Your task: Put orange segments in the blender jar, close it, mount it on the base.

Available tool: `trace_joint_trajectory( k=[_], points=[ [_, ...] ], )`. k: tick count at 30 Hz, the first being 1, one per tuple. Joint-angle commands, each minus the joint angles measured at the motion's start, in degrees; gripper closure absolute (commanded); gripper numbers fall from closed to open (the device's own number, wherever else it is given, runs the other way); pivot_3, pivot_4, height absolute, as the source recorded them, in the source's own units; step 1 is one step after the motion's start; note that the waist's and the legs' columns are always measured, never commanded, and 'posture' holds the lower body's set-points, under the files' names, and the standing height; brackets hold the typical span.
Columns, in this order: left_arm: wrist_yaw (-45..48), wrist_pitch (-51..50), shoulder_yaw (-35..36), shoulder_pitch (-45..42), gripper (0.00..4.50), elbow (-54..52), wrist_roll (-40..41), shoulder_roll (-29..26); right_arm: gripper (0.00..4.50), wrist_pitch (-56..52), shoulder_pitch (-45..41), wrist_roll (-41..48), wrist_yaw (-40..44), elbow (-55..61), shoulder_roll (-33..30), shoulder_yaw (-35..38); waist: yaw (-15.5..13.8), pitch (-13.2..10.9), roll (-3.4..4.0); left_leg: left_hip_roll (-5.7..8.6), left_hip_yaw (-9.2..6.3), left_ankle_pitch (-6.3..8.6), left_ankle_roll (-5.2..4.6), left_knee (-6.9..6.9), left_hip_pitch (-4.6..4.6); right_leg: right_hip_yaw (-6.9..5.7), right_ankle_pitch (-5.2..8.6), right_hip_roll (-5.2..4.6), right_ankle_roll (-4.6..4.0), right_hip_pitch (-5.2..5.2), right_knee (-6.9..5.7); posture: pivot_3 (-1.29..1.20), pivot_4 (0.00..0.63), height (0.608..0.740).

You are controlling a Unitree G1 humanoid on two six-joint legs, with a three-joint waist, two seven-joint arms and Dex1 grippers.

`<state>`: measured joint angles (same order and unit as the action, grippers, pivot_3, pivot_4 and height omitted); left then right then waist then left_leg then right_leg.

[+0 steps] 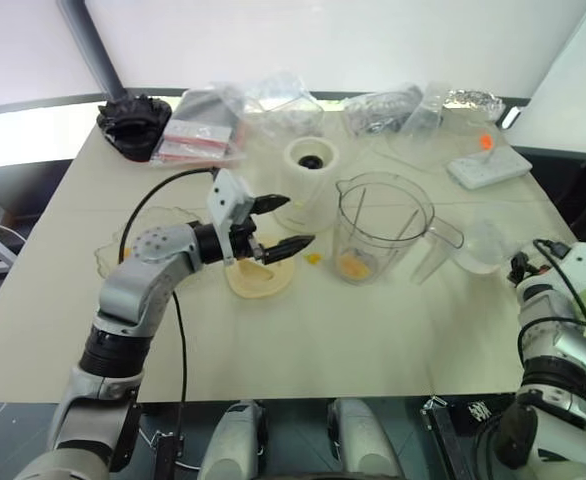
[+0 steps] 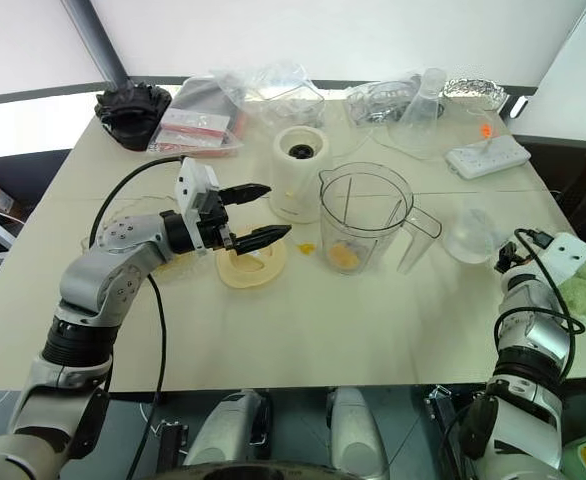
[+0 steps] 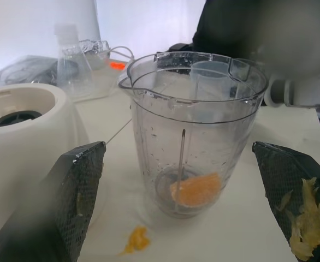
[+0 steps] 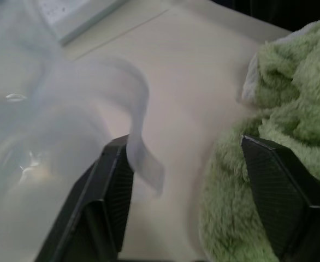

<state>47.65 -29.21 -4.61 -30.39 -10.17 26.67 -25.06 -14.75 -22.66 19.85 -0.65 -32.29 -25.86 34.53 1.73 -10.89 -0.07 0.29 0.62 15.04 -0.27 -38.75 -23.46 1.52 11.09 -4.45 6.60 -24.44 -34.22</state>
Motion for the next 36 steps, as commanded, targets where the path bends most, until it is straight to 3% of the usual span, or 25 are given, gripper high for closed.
trace_joint_trajectory(
  k=[1, 9, 14, 20, 23, 28, 36],
  points=[
    [-0.12, 1.1, 0.82, -1.66, 0.0, -1.1, -0.03, -0.02, 1.5, 0.18, 0.78, 0.35, -0.7, 4.4, -0.27, 0.1, 0.17, 0.0, 0.0, 0.0, 0.01, 0.0, 0.0, 0.0, 0.0, 0.0, 0.0, 0.0, 0.0, 0.0, 0.0, 0.0, 0.15, 0.74],
    [-0.29, 0.58, 0.5, -1.41, 0.0, -1.98, 0.24, 0.13, 1.5, -5.96, 9.97, 3.15, -0.93, 20.61, 1.97, 0.3, 0.24, 0.0, 0.0, -0.01, -0.05, 0.0, 0.0, 0.05, -0.01, 0.0, 0.01, 0.0, 0.02, 0.01, 0.02, 0.0, 0.15, 0.74],
    [0.32, 1.24, 0.56, -1.23, 0.0, -1.26, 0.07, -0.11, 1.5, -16.07, 21.56, 8.79, -2.56, 42.3, 6.38, 0.83, 0.01, 0.01, 0.0, -0.05, -0.32, 0.0, 0.0, 0.04, -0.01, -0.01, 0.02, 0.0, 0.0, 0.0, 0.01, 0.0, 0.15, 0.74],
    [2.38, 3.69, 1.1, -0.62, 0.0, 1.85, -0.49, -0.92, 1.5, -26.68, 31.93, 17.47, -3.44, 63.63, 8.51, 1.15, -0.56, 0.02, 0.0, -0.12, -0.33, 0.0, 0.0, 0.03, 0.01, -0.01, 0.03, -0.03, -0.02, -0.01, 0.01, 0.0, 0.15, 0.74],
    [5.86, 8.38, 1.41, -0.13, 0.0, 6.56, -1.19, -1.54, 1.5, -29.19, 36.48, 21.6, -0.06, 73.52, 7.46, -2.16, -0.89, 0.03, 0.02, -0.14, -0.38, 0.01, 0.01, 0.04, 0.02, -0.05, 0.04, -0.03, -0.04, -0.01, 0.01, 0.0, 0.15, 0.74],
    [11.03, 10.23, 2.48, -1.62, 0.0, 9.12, 0.52, -3.22, 1.5, -31.53, 39.61, 27.67, -0.13, 81.57, 7.88, -5.6, -0.98, 0.0, -0.05, -0.14, -0.4, 0.01, 0.02, 0.04, -0.06, -0.08, 0.04, -0.1, -0.05, -0.04, 0.1, 0.0, 0.15, 0.74],
    [12.41, 9.86, 2.76, -3.76, 0.0, 11.21, -0.33, -3.85, 1.5, -31.77, 37.34, 28.38, -2.65, 80.95, 7.44, -8.6, -1.07, 0.01, -0.08, -0.1, -0.39, 0.02, 0.03, 0.05, -0.1, -0.1, 0.04, -0.21, -0.06, -0.04, 0.18, 0.0, 0.15, 0.74]
  ],
)
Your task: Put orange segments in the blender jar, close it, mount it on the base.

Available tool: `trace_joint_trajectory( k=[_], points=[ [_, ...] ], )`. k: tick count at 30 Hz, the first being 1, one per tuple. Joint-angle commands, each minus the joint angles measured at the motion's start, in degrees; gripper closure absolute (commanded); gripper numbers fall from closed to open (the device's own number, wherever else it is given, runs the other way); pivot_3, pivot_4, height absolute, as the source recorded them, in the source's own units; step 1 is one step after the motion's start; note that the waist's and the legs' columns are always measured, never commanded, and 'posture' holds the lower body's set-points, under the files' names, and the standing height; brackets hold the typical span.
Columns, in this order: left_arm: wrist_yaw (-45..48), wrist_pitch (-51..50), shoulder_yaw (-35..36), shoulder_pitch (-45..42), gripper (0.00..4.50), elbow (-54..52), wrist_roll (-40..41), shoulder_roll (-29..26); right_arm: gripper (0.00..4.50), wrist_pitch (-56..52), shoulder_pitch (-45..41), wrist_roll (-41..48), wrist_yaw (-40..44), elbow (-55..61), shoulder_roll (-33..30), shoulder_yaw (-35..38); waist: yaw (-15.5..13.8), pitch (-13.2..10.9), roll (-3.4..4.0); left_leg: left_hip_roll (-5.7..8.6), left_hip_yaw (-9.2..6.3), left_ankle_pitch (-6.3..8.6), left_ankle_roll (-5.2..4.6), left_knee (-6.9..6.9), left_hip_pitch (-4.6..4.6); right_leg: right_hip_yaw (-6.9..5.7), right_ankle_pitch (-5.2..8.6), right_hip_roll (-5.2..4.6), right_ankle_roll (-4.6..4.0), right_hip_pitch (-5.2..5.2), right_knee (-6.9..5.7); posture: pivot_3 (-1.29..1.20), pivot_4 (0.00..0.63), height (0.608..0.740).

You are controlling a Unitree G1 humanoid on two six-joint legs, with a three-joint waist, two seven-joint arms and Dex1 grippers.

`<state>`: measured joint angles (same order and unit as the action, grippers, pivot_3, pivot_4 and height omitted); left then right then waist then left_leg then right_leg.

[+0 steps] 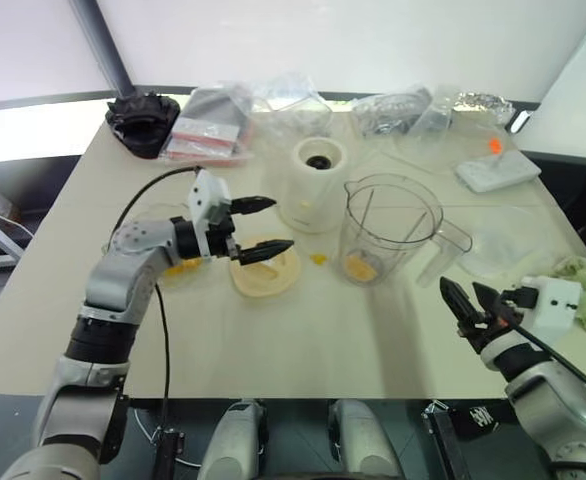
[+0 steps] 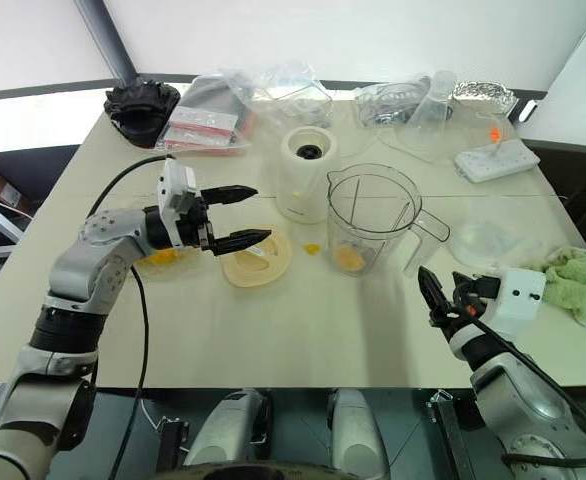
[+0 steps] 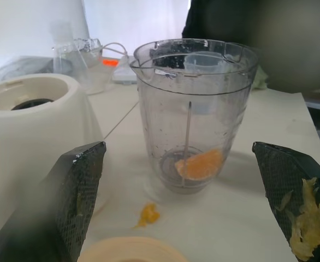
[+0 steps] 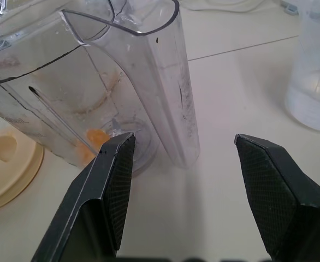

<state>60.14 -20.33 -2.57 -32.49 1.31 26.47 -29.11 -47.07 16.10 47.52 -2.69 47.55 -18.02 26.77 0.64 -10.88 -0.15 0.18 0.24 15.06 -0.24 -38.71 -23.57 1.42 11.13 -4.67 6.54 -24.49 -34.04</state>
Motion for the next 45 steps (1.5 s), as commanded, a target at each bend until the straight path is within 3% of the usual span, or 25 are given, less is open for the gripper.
trace_joint_trajectory(
  k=[1, 9, 30, 32, 33, 35, 45],
  points=[
    [-0.29, 0.95, 0.59, -1.83, 0.0, -0.24, -0.32, 0.33, 1.5, 0.43, -2.32, 0.75, -1.07, 0.7, -0.36, -1.29, 0.03, -0.01, -0.01, 0.0, 0.0, 0.0, 0.0, 0.0, 0.0, 0.0, 0.0, 0.0, 0.0, 0.0, 0.0, 0.0, 0.15, 0.74],
    [-2.67, 0.53, 1.36, -3.16, 0.0, -0.26, -1.3, 0.73, 1.5, 0.76, -7.84, -2.54, -0.87, -4.17, -1.37, -5.97, 0.06, -0.02, -0.03, -0.01, 0.0, 0.0, 0.0, 0.02, -0.01, -0.02, 0.0, 0.05, 0.0, -0.02, -0.01, 0.0, 0.15, 0.74],
    [-7.42, -4.03, 1.1, -0.63, 0.0, -7.96, -0.76, 0.29, 1.5, 7.84, -18.97, -18.49, -1.26, -18.49, -0.12, -9.33, 0.06, -0.03, -0.06, 0.01, 0.01, -0.01, -0.01, 0.02, -0.01, -0.02, 0.0, 0.08, 0.01, -0.02, -0.03, 0.0, 0.15, 0.74],
    [-7.61, -4.04, 1.03, -0.65, 0.0, -8.06, -0.78, 0.3, 2.33, 8.85, -19.49, -19.89, -1.49, -19.19, 0.4, -9.47, 0.07, -0.03, -0.06, 0.02, 0.02, -0.01, -0.01, 0.02, -0.01, -0.02, 0.0, 0.09, 0.02, -0.02, -0.04, 0.0, 0.15, 0.74],
    [-7.7, -3.96, 0.97, -0.67, 0.0, -8.07, -0.83, 0.33, 3.07, 9.17, -19.73, -20.44, -1.7, -19.49, 0.74, -9.49, 0.05, -0.03, -0.06, 0.02, 0.01, -0.01, -0.01, 0.02, -0.01, -0.02, 0.0, 0.09, 0.02, -0.02, -0.04, 0.0, 0.15, 0.74],
    [-7.87, -3.93, 0.91, -0.64, 0.0, -8.18, -0.84, 0.41, 3.5, 9.37, -20.05, -21.15, -1.95, -19.88, 1.39, -9.46, 0.09, -0.03, -0.06, 0.03, 0.02, -0.01, -0.01, 0.02, -0.01, -0.02, -0.01, 0.09, 0.02, -0.02, -0.04, 0.0, 0.15, 0.74],
    [-7.9, -3.5, 0.94, -0.4, 0.0, -7.78, -1.03, 0.23, 3.48, 8.71, -21.04, -22.66, -2.29, -17.92, 2.72, -8.22, 0.12, -0.03, -0.06, 0.02, 0.02, -0.01, -0.01, 0.02, 0.0, -0.02, -0.01, 0.09, 0.02, -0.02, -0.07, 0.0, 0.15, 0.74]
  ],
)
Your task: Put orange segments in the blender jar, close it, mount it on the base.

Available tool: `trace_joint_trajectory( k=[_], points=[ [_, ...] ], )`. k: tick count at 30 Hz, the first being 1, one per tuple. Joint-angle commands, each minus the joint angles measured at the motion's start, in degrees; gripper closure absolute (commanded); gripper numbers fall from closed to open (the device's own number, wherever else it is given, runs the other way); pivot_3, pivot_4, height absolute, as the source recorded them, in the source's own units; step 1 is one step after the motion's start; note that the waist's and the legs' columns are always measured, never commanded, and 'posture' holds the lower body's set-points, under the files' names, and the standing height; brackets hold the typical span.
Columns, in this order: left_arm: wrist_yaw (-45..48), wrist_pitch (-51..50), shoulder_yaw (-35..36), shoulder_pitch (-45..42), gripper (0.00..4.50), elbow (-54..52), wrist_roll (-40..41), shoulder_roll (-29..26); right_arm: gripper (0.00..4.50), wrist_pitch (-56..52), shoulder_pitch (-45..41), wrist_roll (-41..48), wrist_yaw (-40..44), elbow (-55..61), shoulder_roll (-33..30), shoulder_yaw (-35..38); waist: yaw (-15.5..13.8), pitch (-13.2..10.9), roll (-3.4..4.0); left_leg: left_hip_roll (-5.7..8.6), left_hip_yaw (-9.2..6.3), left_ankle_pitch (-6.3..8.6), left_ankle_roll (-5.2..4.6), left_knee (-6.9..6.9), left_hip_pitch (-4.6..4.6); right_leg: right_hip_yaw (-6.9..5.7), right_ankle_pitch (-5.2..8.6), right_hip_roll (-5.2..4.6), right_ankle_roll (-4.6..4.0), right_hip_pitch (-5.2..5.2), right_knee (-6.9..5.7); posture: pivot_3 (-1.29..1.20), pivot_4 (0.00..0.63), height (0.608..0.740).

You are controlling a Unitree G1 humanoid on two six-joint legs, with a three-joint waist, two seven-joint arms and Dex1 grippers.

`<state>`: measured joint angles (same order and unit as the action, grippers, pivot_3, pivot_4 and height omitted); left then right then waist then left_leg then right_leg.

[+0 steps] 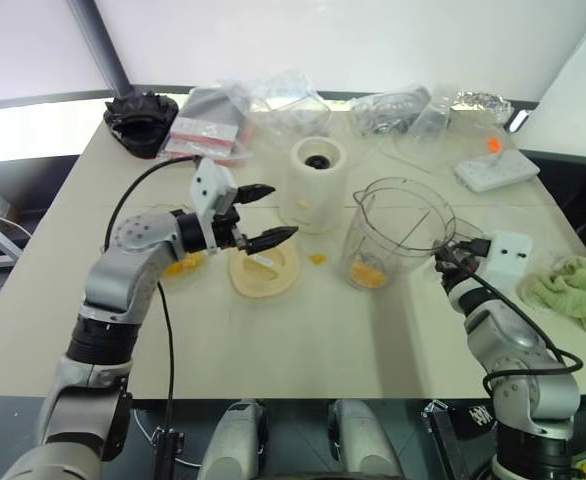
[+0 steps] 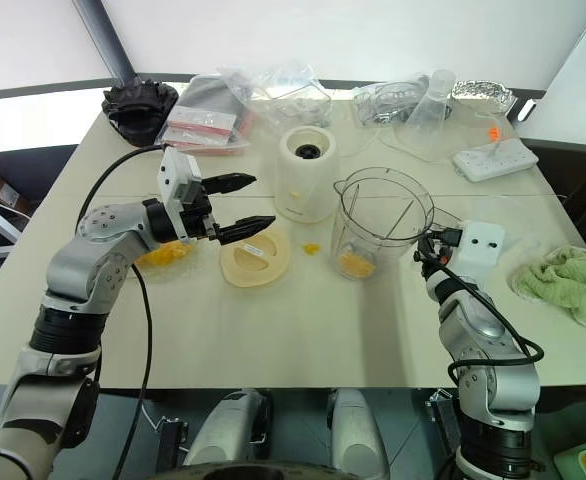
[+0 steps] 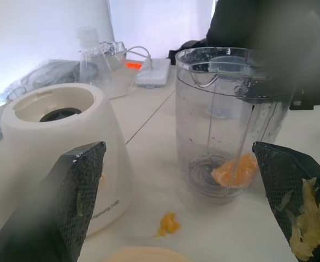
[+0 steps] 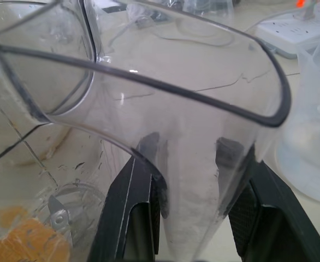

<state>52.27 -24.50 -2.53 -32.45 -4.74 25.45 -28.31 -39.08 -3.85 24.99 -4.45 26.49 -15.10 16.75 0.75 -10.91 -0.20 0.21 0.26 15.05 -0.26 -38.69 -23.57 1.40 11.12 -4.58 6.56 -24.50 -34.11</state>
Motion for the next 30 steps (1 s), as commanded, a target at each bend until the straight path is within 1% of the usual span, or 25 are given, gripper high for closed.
trace_joint_trajectory(
  k=[1, 4, 6, 9, 12, 16, 24, 28, 30],
  points=[
    [0.07, 0.76, 0.86, -0.26, 0.0, -1.63, -0.15, -0.71, 3.48, 0.47, -1.19, -0.31, -0.51, 3.63, -0.28, 1.73, 0.01, 0.0, 0.0, 0.0, 0.0, 0.0, 0.0, 0.0, 0.0, 0.0, 0.0, 0.0, 0.0, 0.0, 0.0, 0.0, 0.15, 0.74],
    [1.42, 1.74, 0.14, -0.13, 0.0, -0.67, -1.21, -1.77, 3.48, 0.15, -1.46, -1.1, 0.0, 4.58, -0.84, 0.68, 0.02, 0.0, 0.0, 0.0, 0.0, 0.0, 0.0, 0.0, 0.0, 0.0, 0.0, 0.0, 0.0, 0.0, 0.0, 0.0, 0.15, 0.74],
    [4.33, 3.74, -1.49, -0.79, 0.0, 1.5, -3.15, -3.47, 3.48, -0.31, -1.38, -1.74, 1.28, 5.51, -1.84, -1.05, 0.05, 0.0, 0.0, 0.0, 0.0, 0.0, 0.0, 0.0, 0.0, 0.0, 0.0, 0.0, 0.0, -0.01, 0.0, 0.0, 0.15, 0.74],
    [9.67, 7.03, -4.32, -2.92, 0.0, 5.97, -5.79, -5.58, 3.48, -0.25, -1.28, -3.35, 3.28, 6.04, -3.36, -4.04, -0.01, 0.0, 0.0, 0.01, 0.01, 0.0, 0.0, 0.01, 0.0, 0.0, 0.0, 0.01, -0.01, -0.02, 0.0, 0.0, 0.15, 0.74],
    [14.79, 10.27, -7.18, -6.59, 0.0, 12.41, -8.47, -6.52, 3.48, -0.13, -1.68, -4.2, 3.89, 5.45, -3.13, -5.16, 0.02, 0.0, 0.0, 0.01, 0.0, 0.0, 0.0, 0.01, 0.0, -0.02, 0.01, 0.01, -0.01, -0.03, 0.01, 0.0, 0.15, 0.74],
    [19.82, 16.93, -9.84, -12.17, 0.0, 22.37, -12.41, -5.73, 3.48, 0.06, -2.73, -5.25, 4.28, 4.86, -2.79, -5.64, 0.06, -0.01, -0.01, 0.01, 0.01, 0.0, 0.0, 0.01, -0.02, -0.01, 0.01, 0.01, -0.01, -0.05, 0.01, 0.0, 0.15, 0.74],
    [33.24, 35.38, -16.88, -25.19, 0.0, 49.25, -22.21, -2.55, 3.48, -0.36, -2.8, -6.42, 5.25, 6.15, -2.25, -6.8, -0.02, -0.02, -0.03, 0.12, 0.19, 0.0, -0.01, 0.03, -0.11, -0.03, 0.01, 0.05, 0.0, -0.11, 0.01, 0.0, 0.15, 0.74],
    [36.13, 43.68, -20.48, -31.04, 0.0, 62.44, -28.91, -0.4, 3.48, -0.33, -2.25, -7.01, 5.01, 6.9, -1.34, -7.1, -0.03, -0.04, -0.07, 0.12, 0.23, 0.0, -0.01, 0.01, -0.25, -0.05, 0.0, 0.05, 0.01, -0.21, 0.01, 0.0, 0.15, 0.74],
    [34.8, 47.12, -21.8, -33.42, 0.0, 67.62, -32.22, 0.92, 3.48, -0.24, -2.06, -7.31, 4.85, 7.1, -0.9, -7.01, -0.02, -0.04, -0.07, 0.12, 0.21, 0.0, -0.01, -0.03, -0.39, -0.06, 0.0, 0.06, 0.02, -0.32, -0.01, 0.0, 0.15, 0.74]
  ],
)
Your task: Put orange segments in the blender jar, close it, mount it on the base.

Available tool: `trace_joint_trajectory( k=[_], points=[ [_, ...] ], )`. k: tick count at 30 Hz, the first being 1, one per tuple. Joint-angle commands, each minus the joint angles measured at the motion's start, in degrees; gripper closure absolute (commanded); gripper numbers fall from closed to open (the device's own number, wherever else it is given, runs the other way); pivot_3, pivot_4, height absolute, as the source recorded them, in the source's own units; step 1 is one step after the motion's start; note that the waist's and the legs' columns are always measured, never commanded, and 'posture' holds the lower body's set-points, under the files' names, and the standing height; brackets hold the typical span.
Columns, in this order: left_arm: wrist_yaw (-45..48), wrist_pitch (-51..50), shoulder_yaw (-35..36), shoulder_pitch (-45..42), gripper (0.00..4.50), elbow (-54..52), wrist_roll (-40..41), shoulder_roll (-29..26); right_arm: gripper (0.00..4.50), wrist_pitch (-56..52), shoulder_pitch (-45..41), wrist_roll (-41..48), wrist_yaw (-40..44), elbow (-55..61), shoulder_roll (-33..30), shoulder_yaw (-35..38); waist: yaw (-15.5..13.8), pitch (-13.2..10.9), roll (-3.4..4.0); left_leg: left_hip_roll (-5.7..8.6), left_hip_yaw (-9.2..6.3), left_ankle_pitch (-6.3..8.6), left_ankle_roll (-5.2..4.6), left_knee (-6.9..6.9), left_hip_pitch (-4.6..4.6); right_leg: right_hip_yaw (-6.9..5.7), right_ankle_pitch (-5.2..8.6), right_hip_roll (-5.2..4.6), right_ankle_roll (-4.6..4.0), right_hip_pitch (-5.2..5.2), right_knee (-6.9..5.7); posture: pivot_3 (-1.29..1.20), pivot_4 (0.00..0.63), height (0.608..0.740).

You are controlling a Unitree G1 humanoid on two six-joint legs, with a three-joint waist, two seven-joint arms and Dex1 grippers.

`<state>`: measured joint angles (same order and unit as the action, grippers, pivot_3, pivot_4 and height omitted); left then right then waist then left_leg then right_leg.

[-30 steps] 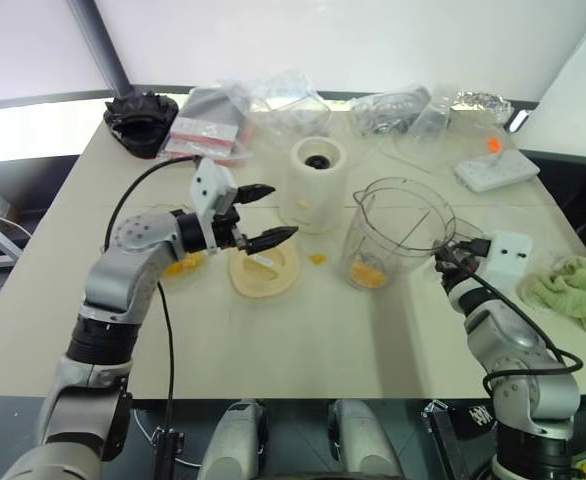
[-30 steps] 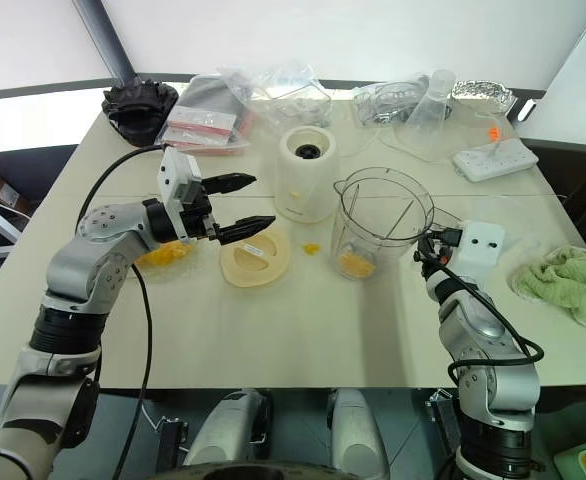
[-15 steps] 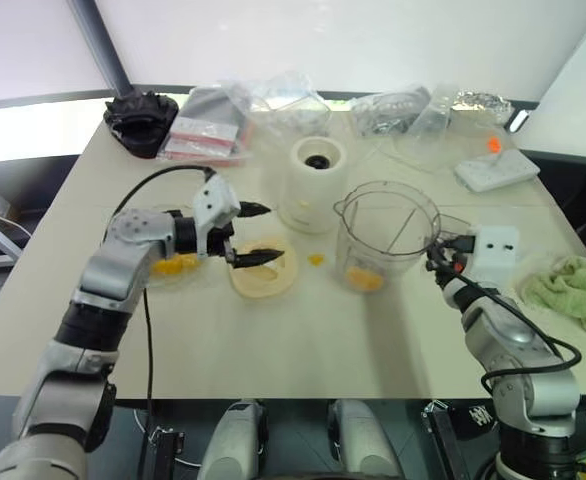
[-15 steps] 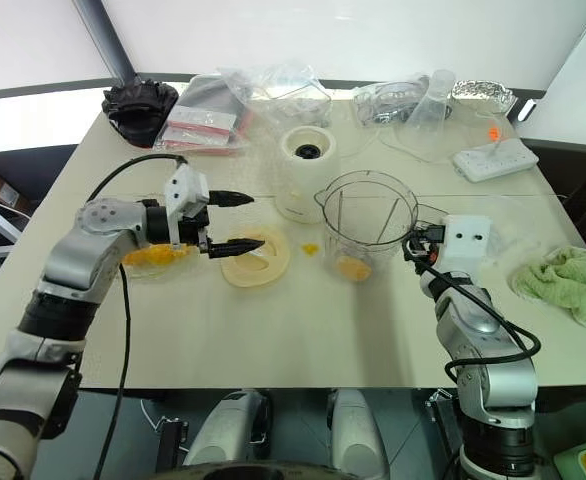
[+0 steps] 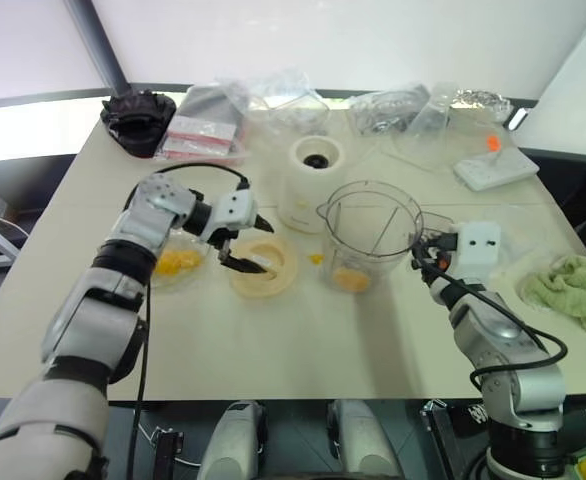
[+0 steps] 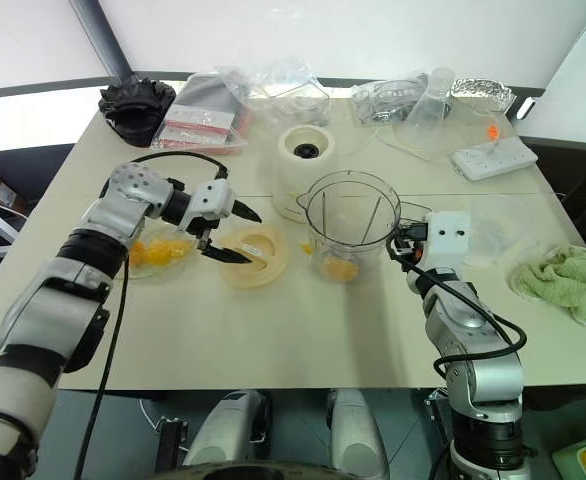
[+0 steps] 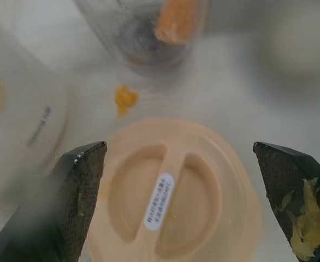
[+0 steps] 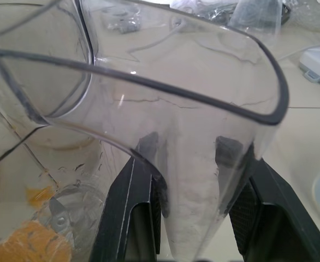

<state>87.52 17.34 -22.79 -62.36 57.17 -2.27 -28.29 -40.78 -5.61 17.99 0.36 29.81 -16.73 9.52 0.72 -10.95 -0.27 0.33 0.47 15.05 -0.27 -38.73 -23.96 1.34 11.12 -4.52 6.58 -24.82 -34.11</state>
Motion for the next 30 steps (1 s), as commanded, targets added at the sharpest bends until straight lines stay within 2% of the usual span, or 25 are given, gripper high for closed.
trace_joint_trajectory(
  k=[1, 7, 10, 11, 12, 14, 30],
  points=[
    [-1.34, 6.22, -1.59, -4.48, 0.0, 7.72, -5.46, 1.59, 3.48, 1.44, -0.27, -0.47, -0.07, 3.9, 0.97, 0.2, 0.03, 0.0, 0.0, 0.01, -0.01, 0.0, 0.0, -0.03, -0.09, 0.0, -0.01, 0.01, 0.01, -0.07, -0.02, 0.0, 0.15, 0.74],
    [-9.16, 10.46, -3.72, -8.96, 0.0, 15.04, -13.95, 3.9, 3.48, 1.43, 0.15, -1.72, -0.57, 4.55, 2.45, -0.35, 0.09, -0.01, -0.04, 0.02, -0.09, 0.0, -0.01, -0.2, -0.45, -0.04, -0.14, 0.03, 0.24, -0.34, -0.13, 0.0, 0.15, 0.74],
    [-11.18, 8.52, -3.6, -11.81, 0.0, 17.47, -16.07, 5.59, 3.48, 2.04, -0.17, -2.23, -0.37, 3.73, 3.31, -0.59, -0.02, -0.01, -0.07, 0.02, -0.11, 0.0, -0.01, -0.23, -0.45, -0.05, -0.14, 0.06, 0.24, -0.35, -0.18, 0.0, 0.15, 0.74],
    [-11.55, 8.06, -3.36, -12.34, 0.54, 17.99, -16.63, 5.89, 3.48, 2.08, -0.34, -2.34, -0.11, 3.5, 3.42, -0.77, -0.02, -0.01, -0.08, 0.02, -0.12, 0.0, -0.01, -0.24, -0.45, -0.06, -0.14, 0.06, 0.24, -0.35, -0.19, 0.0, 0.15, 0.74],
    [-11.82, 7.96, -3.13, -12.55, 0.79, 18.34, -17.08, 5.96, 3.48, 2.08, -0.54, -2.55, 0.01, 3.32, 3.58, -1.03, 0.05, -0.01, -0.08, 0.02, -0.13, 0.0, -0.01, -0.26, -0.45, -0.06, -0.14, 0.06, 0.24, -0.35, -0.2, 0.0, 0.15, 0.74],
    [-11.76, 6.56, -2.48, -13.16, 1.74, 18.9, -17.46, 6.38, 3.48, 1.85, -0.9, -2.56, 0.56, 3.07, 3.57, -0.95, 0.26, -0.01, -0.08, 0.01, -0.11, 0.0, -0.01, -0.26, -0.44, -0.05, -0.14, 0.06, 0.24, -0.35, -0.2, 0.0, 0.15, 0.74],
    [-12.98, 6.15, -4.05, -12.76, 1.74, 19.92, -24.8, 9.74, 3.48, -0.6, -1.23, -2.62, 3.61, 3.44, 2.66, 0.18, -0.06, 0.0, -0.1, 0.02, -0.18, 0.0, -0.01, -0.3, -0.47, -0.06, -0.15, 0.09, 0.26, -0.37, -0.29, 0.0, 0.15, 0.74]
  ],
)
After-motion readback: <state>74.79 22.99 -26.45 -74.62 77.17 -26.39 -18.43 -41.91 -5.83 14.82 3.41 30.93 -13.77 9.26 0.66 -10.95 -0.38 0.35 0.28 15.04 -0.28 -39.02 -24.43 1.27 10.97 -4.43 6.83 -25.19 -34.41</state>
